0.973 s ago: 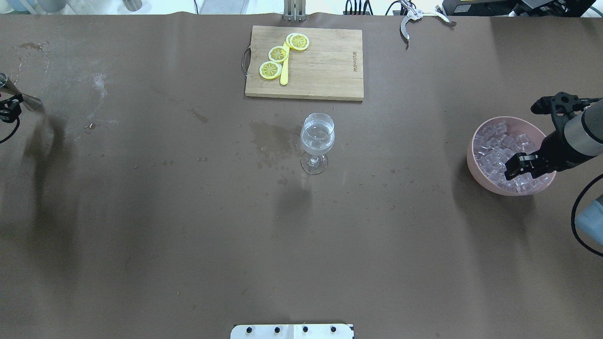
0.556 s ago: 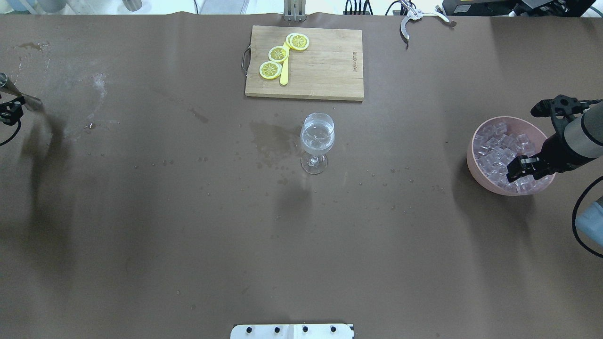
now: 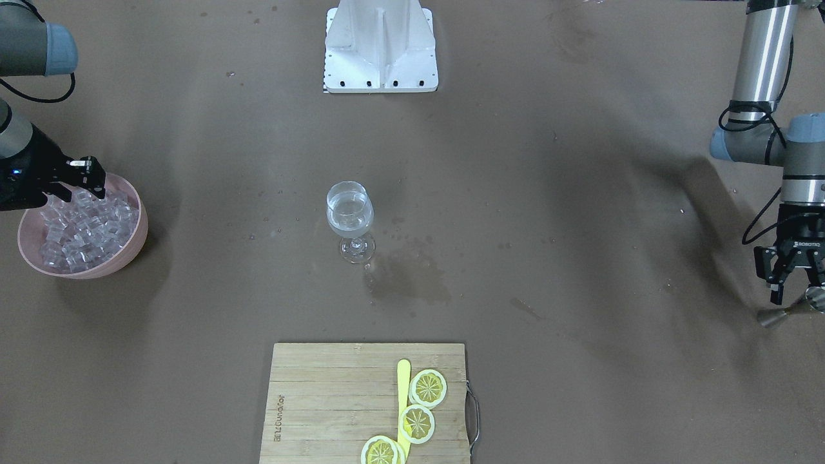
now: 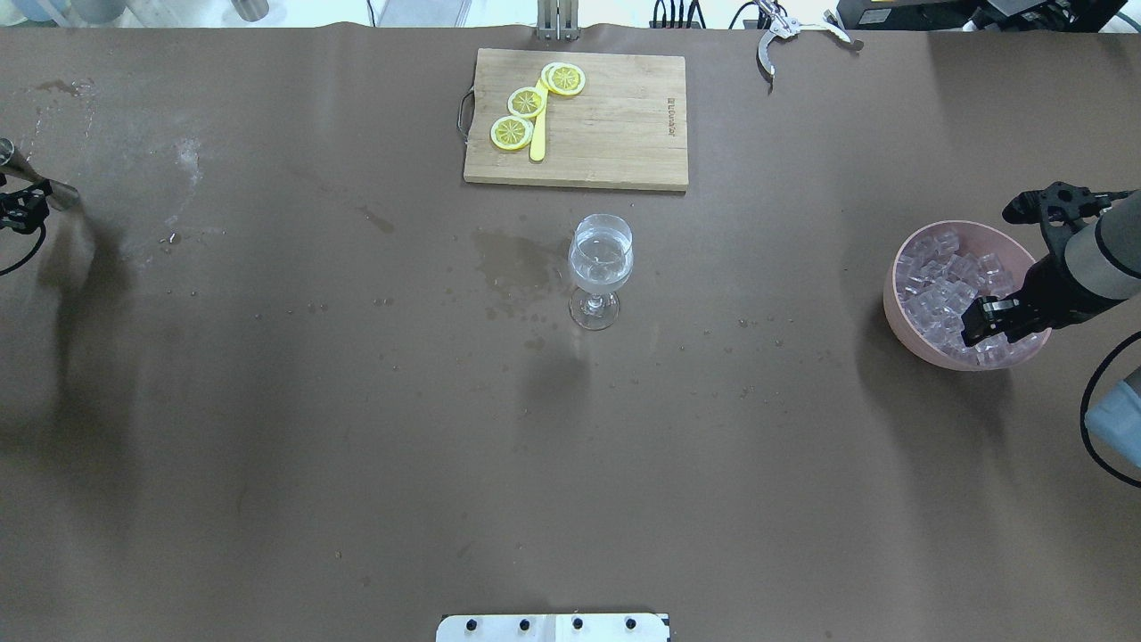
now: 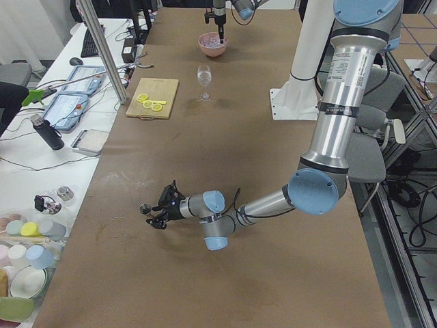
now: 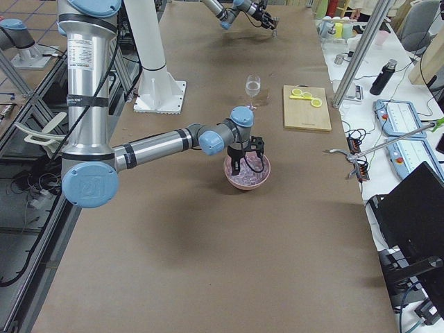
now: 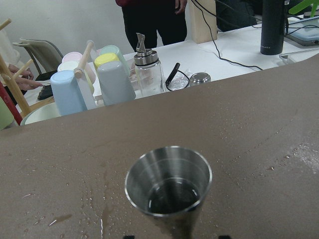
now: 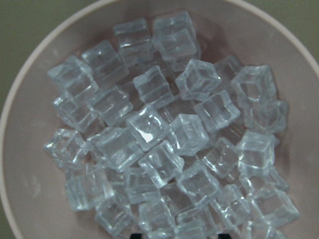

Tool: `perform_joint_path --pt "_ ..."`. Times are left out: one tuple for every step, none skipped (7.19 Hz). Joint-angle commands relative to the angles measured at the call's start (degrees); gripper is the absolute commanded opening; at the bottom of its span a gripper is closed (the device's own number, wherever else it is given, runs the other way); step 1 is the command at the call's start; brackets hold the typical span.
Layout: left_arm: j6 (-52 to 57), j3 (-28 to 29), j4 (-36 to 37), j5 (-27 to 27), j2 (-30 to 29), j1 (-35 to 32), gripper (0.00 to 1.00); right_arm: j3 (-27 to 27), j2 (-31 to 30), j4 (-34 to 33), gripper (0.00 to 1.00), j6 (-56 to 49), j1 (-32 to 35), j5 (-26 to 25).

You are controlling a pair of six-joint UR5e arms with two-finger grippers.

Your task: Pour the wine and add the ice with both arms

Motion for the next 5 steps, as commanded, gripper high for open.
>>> perform_joint_path --pt "0.0 1.9 0.0 0.3 -1.4 0.0 0.64 0.0 0.1 0.0 0.44 0.0 0.0 0.2" --pt "0.0 2.0 0.0 0.3 -1.4 0.0 0.64 -0.1 0.1 0.0 0.35 0.0 0.0 0.2" --pt "0.0 2.1 0.0 1.1 -1.9 0.1 0.64 -0.1 0.1 -0.1 0.34 0.0 0.0 0.2" --pt "0.0 2.5 0.0 1.4 -2.5 0.3 0.63 -0.2 0.2 -0.3 0.33 0.0 0.0 0.2" --pt "0.0 3.0 0.0 2.1 -2.9 0.6 0.63 -0.6 0.6 -0.4 0.3 0.0 0.0 0.1"
